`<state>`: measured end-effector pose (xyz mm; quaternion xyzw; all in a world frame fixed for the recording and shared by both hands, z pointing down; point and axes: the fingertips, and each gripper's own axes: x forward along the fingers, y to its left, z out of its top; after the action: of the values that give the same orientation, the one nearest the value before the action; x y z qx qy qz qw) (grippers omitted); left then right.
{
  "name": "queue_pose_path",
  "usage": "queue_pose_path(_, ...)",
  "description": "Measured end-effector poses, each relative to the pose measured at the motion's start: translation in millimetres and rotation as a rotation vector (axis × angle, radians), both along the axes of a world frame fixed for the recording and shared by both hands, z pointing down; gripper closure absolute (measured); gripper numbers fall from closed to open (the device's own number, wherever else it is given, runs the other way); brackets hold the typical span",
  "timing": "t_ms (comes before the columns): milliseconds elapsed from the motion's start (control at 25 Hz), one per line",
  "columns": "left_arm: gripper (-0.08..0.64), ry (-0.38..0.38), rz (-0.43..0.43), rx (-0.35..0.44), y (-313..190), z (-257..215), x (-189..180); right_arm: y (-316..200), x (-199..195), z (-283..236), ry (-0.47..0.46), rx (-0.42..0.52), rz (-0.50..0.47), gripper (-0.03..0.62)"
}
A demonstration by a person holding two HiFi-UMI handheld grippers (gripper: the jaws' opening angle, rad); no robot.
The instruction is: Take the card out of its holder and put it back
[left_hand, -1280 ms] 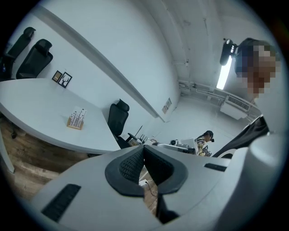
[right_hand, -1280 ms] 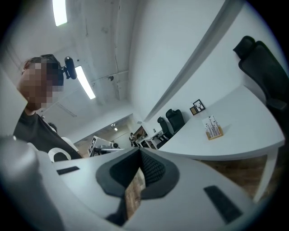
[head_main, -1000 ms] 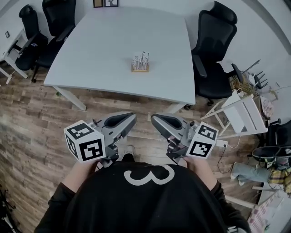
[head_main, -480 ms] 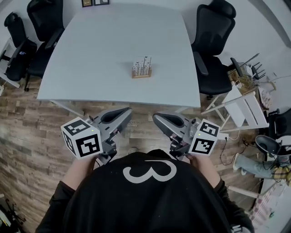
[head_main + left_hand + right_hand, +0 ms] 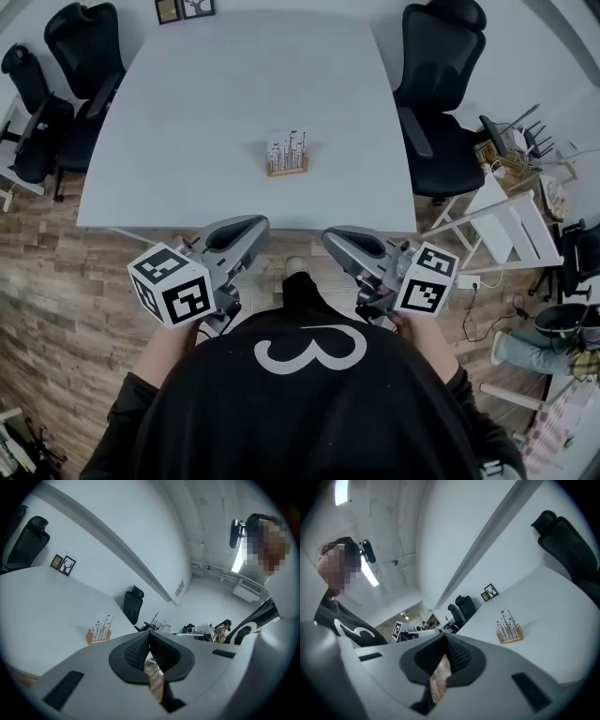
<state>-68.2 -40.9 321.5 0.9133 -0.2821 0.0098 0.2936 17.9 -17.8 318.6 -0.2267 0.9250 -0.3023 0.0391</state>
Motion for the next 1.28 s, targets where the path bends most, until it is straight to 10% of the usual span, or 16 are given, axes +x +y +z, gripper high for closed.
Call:
queue_pose_path(600,0.549,-0.171,-0.153,-0.018,-112,33,-4,-104,17,17,-0.078,-0.087,-0.04,0.586)
queue_pose_path(1280,0.422,-0.246,-0.007,0.011,-178,92,-4,-164,19,50,-0.027,-0.173,-0.073,0.586)
